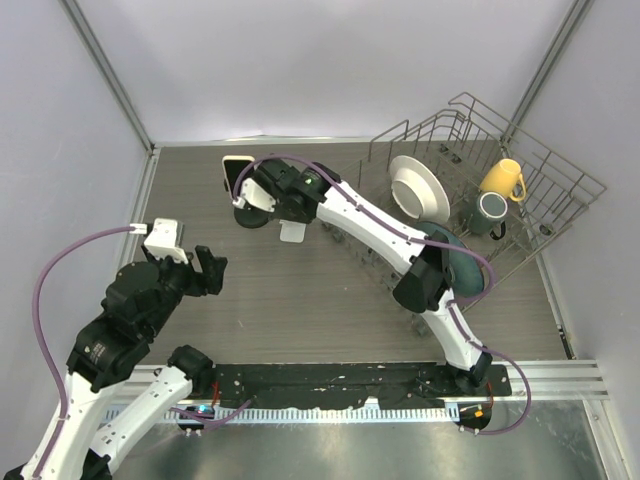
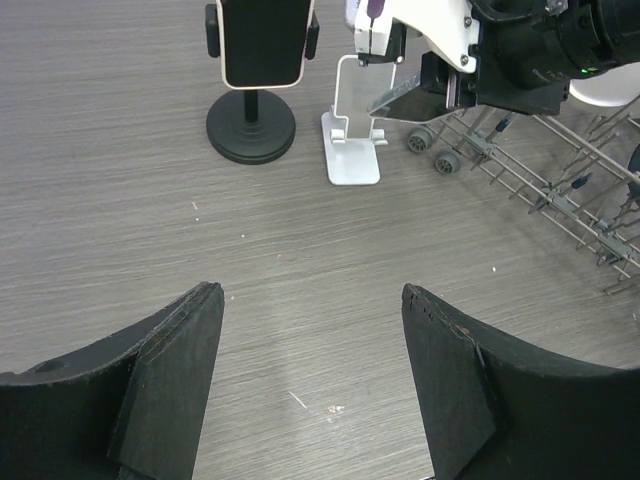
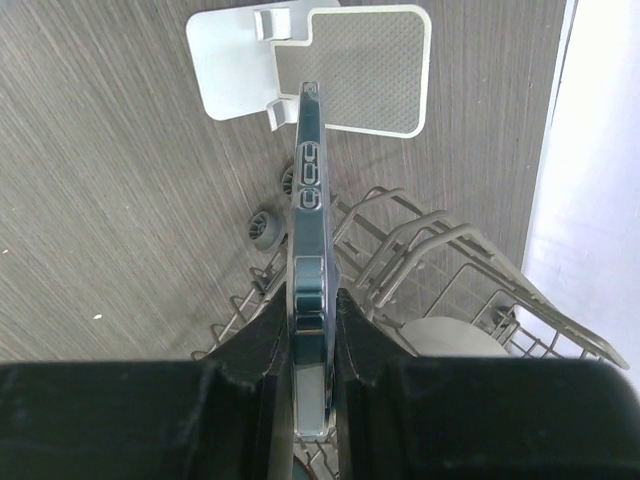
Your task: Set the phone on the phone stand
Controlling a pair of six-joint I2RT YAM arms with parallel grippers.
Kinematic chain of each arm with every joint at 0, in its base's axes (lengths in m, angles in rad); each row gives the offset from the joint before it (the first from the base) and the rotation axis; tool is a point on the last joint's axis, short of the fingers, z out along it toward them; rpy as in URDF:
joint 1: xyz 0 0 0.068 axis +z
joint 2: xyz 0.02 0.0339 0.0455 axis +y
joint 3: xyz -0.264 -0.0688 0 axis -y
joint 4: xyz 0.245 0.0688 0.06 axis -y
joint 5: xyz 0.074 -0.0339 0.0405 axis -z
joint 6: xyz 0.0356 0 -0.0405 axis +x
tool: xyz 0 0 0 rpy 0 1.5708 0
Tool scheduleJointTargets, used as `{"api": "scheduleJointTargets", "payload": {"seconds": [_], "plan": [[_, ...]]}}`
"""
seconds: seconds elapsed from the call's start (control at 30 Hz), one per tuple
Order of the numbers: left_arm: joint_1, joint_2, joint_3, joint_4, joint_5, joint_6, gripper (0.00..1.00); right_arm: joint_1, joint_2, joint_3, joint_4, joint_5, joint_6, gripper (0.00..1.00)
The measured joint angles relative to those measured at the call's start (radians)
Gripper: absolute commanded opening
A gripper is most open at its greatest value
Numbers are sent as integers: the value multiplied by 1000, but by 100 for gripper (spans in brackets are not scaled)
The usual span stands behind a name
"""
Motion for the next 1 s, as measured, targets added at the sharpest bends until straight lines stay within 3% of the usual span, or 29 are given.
{"api": "scheduleJointTargets", "payload": {"seconds": [1.0], "plan": [[0,-11,-8,-1,24,-8,83,-11,62,4,50,-82,-97,0]]}}
